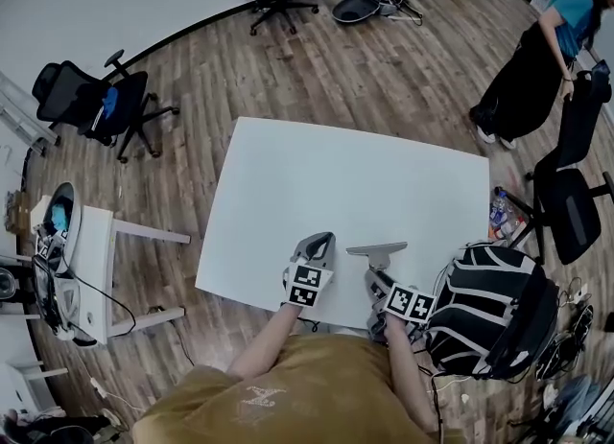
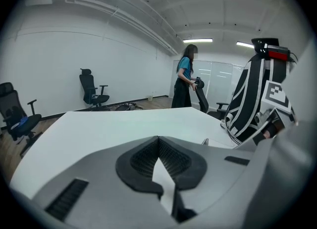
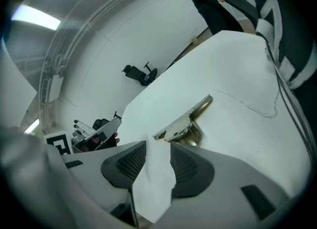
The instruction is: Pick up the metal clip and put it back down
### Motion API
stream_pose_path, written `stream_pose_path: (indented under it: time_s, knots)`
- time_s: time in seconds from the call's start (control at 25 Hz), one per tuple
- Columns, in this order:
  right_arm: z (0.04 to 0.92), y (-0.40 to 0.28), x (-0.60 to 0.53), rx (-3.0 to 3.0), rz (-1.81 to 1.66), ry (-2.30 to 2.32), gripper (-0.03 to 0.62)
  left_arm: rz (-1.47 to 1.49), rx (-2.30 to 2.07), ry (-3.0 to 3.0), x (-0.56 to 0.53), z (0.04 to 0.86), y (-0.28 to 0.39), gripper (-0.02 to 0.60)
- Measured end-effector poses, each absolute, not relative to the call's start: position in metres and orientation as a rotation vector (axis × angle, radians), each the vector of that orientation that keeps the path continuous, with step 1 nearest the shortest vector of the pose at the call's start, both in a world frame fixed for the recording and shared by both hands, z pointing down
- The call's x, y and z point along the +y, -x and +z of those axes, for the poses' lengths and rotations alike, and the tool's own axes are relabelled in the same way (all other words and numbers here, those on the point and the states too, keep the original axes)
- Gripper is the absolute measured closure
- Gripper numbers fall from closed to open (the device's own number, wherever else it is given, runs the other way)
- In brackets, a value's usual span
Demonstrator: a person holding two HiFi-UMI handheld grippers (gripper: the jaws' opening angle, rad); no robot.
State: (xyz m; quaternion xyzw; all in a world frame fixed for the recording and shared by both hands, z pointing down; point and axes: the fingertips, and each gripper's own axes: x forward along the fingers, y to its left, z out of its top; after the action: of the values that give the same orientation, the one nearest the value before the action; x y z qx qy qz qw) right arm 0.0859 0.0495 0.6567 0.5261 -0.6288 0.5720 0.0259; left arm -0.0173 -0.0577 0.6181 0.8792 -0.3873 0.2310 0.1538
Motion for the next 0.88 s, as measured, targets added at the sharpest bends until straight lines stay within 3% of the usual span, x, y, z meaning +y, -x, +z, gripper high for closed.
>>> stream_pose_path:
  time_s: [0.24,0.48,0.88]
  knots:
    - [0.645,-0.104,0.040,-1.930,1.412,-1.753,0.437,0.648,-1.089,-2.516,-0.057,0.623,0.016,0.575]
    - [0.620,-0.115,0.029,-1.944,1.026,-1.834,0.581,0.626,-1.077,-2.514,-0.059,0.616,0.013,0.575]
    - [0.548,-0.105,0.002,-2.101,0.663,-1.909,0.583,0.529,-1.092,-2.561,-0.058,0.580,0.017,0.576]
